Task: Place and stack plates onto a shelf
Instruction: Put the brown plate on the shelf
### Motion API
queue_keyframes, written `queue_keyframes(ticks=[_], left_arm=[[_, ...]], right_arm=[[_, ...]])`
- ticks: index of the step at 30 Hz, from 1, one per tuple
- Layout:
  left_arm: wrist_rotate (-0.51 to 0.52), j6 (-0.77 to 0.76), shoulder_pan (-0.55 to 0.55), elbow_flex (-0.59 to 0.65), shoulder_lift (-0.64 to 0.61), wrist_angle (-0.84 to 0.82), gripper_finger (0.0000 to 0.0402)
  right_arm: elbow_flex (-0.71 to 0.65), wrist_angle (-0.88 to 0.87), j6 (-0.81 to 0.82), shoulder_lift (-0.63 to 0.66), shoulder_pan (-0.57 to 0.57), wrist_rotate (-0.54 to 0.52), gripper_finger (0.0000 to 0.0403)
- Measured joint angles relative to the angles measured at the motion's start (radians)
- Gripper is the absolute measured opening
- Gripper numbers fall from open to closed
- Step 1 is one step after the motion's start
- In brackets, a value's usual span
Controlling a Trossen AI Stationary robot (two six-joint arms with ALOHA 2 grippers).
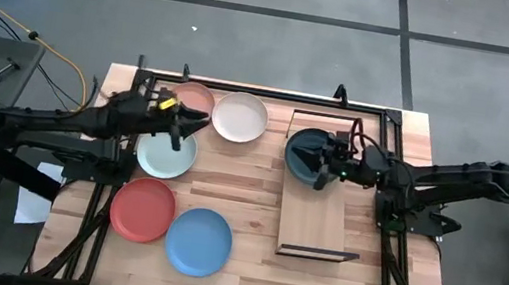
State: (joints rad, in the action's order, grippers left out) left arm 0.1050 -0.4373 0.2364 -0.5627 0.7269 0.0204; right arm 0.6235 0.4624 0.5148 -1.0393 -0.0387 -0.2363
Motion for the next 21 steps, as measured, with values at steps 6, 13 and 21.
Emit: queue_keyframes(ticks=[6, 13, 21], left_arm=[[0.138, 0.029, 0.104, -0.293, 0.215, -0.607, 0.0142], [-0.011, 0.124, 0.299, -0.388, 0.522, -0.831, 0.0142], [-0.022, 0.259, 0.378, -0.388, 0.779, -0.779, 0.0143]], right_arm=[[0.0, -0.003, 0.003, -0.003, 0.0, 0.0, 0.0], [0.0, -0.003, 0.004, -0.003, 0.0, -0.008, 0.0], [0.0, -0.003, 0.004, -0.003, 0.0, -0.008, 0.0]])
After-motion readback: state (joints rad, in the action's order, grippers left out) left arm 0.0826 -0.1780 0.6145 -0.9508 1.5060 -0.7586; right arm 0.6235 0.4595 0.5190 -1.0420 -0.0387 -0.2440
